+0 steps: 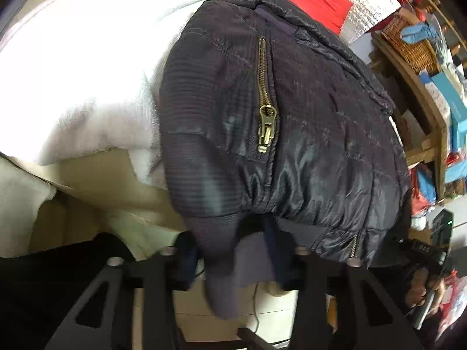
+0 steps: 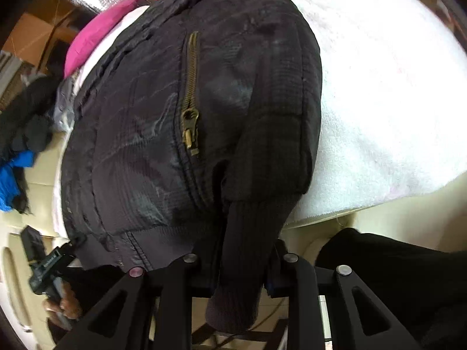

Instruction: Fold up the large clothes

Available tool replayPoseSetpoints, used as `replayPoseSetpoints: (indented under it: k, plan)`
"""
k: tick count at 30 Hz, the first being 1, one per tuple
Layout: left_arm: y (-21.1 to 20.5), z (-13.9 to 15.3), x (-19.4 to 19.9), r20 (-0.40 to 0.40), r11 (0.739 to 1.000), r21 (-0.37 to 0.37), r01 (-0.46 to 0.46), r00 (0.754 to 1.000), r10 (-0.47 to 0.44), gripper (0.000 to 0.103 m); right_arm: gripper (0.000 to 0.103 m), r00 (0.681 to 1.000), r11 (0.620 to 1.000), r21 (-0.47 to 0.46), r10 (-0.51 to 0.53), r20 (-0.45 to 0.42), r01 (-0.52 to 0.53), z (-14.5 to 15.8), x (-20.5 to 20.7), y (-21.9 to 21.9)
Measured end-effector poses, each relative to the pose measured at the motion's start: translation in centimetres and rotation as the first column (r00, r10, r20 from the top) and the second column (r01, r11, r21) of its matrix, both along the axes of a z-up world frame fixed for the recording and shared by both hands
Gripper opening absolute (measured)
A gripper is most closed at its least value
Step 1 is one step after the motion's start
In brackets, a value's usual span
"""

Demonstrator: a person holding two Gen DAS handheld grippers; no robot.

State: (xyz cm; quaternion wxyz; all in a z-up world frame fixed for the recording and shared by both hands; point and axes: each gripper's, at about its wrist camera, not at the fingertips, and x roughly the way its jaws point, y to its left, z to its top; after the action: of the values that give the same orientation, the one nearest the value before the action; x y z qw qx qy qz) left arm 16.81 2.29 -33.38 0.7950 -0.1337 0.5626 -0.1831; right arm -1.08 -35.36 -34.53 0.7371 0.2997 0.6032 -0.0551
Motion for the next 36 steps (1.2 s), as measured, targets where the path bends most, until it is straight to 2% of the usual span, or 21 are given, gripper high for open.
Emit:
replayPoseSetpoints:
  k: [3, 7, 10, 12, 14, 16, 17, 18, 20, 22, 24, 25, 27, 29, 32, 36]
  plan:
    - [0.1, 0.9, -0.4, 0.034, 1.0, -0.024, 0.02, 0.999, -0.019, 0.011, 0.015, 1.0, 0.997, -0.073, 0.024, 0.004, -0.024, 2.1, 0.1, 1.2]
    - [0.3, 2.6, -1.0, 0.09, 0.995, -0.081, 0.057, 0.995, -0.049, 0.009, 0.014, 0.997, 0.99, -0.127, 0.07, 0.034, -0.065, 6.2, 0.5, 2.1]
    - [0.4, 4.5, -1.5, 0.163, 0.987, -0.131, 0.094, 0.984, -0.072, 0.009, 0.01, 0.989, 0.987, -0.136, 0.099, 0.113, -0.083, 10.1, 0.8, 2.3]
    - [0.4, 5.5, -1.5, 0.203, 0.979, -0.17, 0.108, 0.976, -0.072, 0.009, 0.01, 0.985, 0.99, -0.117, 0.1, 0.141, -0.084, 11.0, 1.2, 2.2]
    - [0.2, 5.6, -1.0, 0.201, 0.974, -0.194, 0.114, 0.977, -0.075, 0.01, 0.01, 0.987, 0.989, -0.11, 0.108, 0.118, -0.095, 10.0, 2.0, 2.2]
    - [-0.2, 4.4, -0.2, 0.145, 0.98, -0.177, 0.097, 0.987, -0.071, 0.023, 0.01, 0.992, 0.992, -0.079, 0.106, 0.073, -0.1, 8.0, 2.6, 2.3]
    - [-0.3, 3.7, 0.1, 0.116, 0.98, -0.174, 0.094, 0.99, -0.074, 0.047, 0.014, 0.994, 0.994, -0.044, 0.1, 0.043, -0.098, 6.6, 2.7, 2.4]
    - [-0.7, 2.9, 0.5, 0.075, 0.98, -0.175, 0.091, 0.994, -0.079, 0.066, 0.014, 0.996, 0.996, -0.032, 0.09, 0.017, -0.089, 5.5, 2.7, 2.4]
    - [-1.3, 1.0, 1.2, -0.003, 0.984, -0.169, 0.064, 0.998, -0.066, 0.068, 0.016, 0.997, 0.997, -0.029, 0.069, -0.035, -0.07, 3.3, 2.8, 2.8]
    - [-1.5, 0.3, 1.3, -0.015, 0.988, -0.14, 0.064, 0.998, -0.067, 0.062, 0.016, 0.998, 0.999, 0.003, 0.044, -0.035, -0.044, 1.9, 2.8, 2.2]
    - [-1.7, 0.2, 1.1, 0.004, 0.993, -0.098, 0.06, 0.998, -0.06, 0.017, 0.016, 0.998, 0.998, 0.006, 0.063, -0.012, -0.063, 1.7, 2.5, 1.9]
    - [-1.6, 0.3, 1.1, 0.011, 0.995, -0.084, 0.059, 0.998, -0.058, 0.018, 0.015, 0.997, 0.997, -0.006, 0.078, 0.001, -0.078, 2.2, 2.3, 2.0]
    - [-1.1, 0.6, 1.2, 0.004, 0.991, -0.119, 0.054, 0.999, -0.054, 0.015, 0.01, 0.997, 0.997, 0.001, 0.076, 0.023, -0.076, 3.4, 2.2, 2.1]
    - [-0.9, 1.9, 1.2, 0.01, 0.985, -0.159, 0.073, 0.997, -0.072, 0.014, 0.009, 0.994, 0.998, 0.015, 0.067, 0.087, -0.069, 5.7, 2.3, 1.7]
    - [-0.5, 6.0, 1.9, 0.059, 0.961, -0.249, 0.121, 0.992, -0.109, 0.009, 0.009, 0.973, 0.996, 0.045, 0.062, 0.223, -0.073, 10.0, 3.3, 0.4]
    - [-1.1, 13.4, 5.1, 0.182, 0.95, -0.254, 0.179, 0.974, -0.135, 0.009, 0.009, 0.932, 0.997, 0.025, 0.054, 0.358, -0.068, 15.2, 7.0, -1.6]
